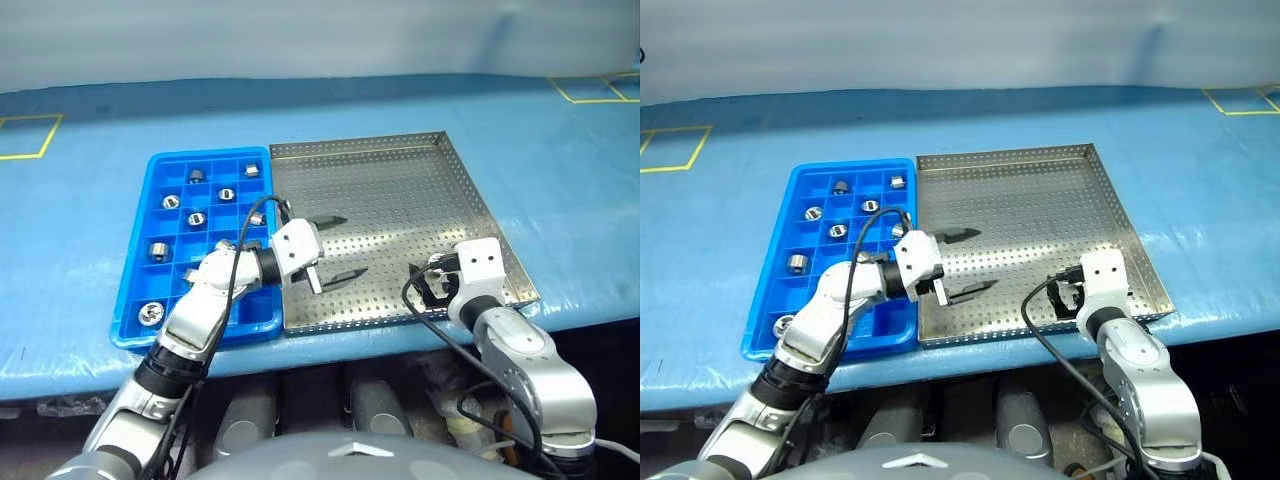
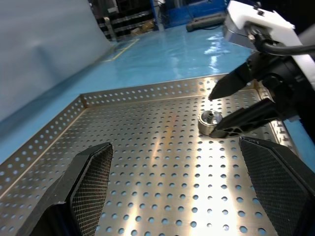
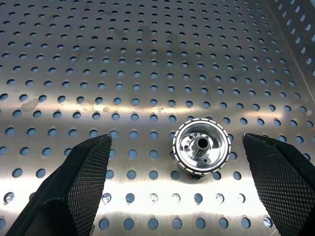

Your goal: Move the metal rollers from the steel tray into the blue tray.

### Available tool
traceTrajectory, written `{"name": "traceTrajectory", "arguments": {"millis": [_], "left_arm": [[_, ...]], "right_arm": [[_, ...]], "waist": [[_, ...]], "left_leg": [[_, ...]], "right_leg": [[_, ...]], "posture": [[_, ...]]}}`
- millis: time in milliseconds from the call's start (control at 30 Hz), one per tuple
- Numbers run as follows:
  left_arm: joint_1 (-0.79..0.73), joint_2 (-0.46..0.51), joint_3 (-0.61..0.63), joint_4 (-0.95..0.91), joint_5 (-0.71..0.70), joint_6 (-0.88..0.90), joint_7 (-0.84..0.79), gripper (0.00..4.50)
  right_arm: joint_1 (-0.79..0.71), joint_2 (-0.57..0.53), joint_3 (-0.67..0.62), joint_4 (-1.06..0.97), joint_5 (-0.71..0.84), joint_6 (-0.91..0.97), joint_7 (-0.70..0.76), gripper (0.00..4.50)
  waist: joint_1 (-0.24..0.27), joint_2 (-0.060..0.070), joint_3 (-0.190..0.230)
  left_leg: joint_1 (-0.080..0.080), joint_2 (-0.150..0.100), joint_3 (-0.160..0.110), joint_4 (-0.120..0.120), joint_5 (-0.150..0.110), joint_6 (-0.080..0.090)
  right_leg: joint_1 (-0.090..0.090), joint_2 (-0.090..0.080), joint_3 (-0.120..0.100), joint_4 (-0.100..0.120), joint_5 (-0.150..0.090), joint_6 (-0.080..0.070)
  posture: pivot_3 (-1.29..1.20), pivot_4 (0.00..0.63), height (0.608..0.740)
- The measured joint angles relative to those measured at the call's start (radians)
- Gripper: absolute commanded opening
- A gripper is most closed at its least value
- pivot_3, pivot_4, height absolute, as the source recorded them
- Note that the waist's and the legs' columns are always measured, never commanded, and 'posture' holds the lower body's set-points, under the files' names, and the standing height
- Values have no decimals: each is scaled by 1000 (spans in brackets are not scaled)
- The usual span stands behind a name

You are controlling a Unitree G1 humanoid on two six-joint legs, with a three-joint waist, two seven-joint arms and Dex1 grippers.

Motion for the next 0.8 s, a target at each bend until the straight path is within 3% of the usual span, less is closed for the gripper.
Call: {"name": "traceTrajectory", "arguments": {"millis": [333, 433, 667, 800], "left_arm": [[9, -20, -42, -4, -2, 60, -28, 4485], [16, -21, -42, -5, -2, 66, -30, 4500], [37, -16, -41, -19, -2, 84, -31, 4500], [42, -19, -11, -38, -19, 85, -15, 4500]], "right_arm": [[-124, 75, -19, 145, -10, 26, -78, 4500], [-149, 80, -19, 183, -25, 57, -101, 3924], [-168, 70, 0, 159, -46, 132, -119, 1711], [-202, 51, 43, 128, -58, 171, -118, 1717]], "waist": [[-15, 2, -1], [-14, 2, -1], [-11, 2, -1], [-12, 3, -1]], "left_leg": [[0, 0, 0, -1, 0, 0], [0, 0, 0, -1, 0, 0], [0, 0, 0, -1, 0, 1], [0, 0, 1, 0, 0, 1]], "right_leg": [[0, 0, 1, 0, 0, 0], [-1, 0, 1, 0, 0, 1], [0, 0, 1, 0, 1, 1], [-2, 0, 1, 0, 0, 1]], "posture": [[-158, 150, 740], [-149, 150, 740], [-123, 150, 740], [-105, 150, 740]]}}
